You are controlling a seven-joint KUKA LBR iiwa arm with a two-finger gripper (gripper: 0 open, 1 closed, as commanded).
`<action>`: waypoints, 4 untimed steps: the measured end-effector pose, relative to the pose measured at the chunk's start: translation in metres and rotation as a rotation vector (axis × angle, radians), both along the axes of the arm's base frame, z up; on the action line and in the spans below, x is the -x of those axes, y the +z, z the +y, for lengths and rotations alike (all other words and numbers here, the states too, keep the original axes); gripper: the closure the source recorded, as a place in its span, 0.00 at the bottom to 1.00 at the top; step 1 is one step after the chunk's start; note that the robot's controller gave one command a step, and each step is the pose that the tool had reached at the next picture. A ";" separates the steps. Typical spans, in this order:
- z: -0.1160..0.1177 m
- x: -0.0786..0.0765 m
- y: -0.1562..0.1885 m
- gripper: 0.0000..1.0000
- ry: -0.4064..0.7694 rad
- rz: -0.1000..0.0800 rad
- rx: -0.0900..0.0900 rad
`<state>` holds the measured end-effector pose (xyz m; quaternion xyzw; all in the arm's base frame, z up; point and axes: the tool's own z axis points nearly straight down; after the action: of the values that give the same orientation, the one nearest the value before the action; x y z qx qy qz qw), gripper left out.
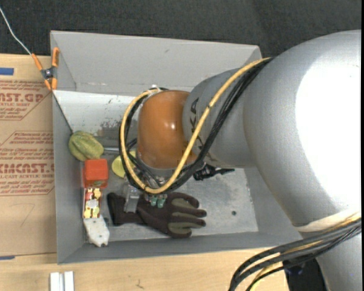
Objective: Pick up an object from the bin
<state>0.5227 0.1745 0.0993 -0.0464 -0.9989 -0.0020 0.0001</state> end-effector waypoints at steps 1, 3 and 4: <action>0.000 0.000 0.000 1.00 0.000 0.000 0.000; 0.005 0.001 0.082 1.00 -0.011 0.004 0.000; 0.005 -0.001 0.080 1.00 -0.033 -0.006 -0.003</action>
Offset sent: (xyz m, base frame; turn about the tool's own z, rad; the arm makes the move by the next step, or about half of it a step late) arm 0.0000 0.0000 0.0000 0.0000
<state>0.5238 0.1798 0.1791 -0.0627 -0.9980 -0.0037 -0.0029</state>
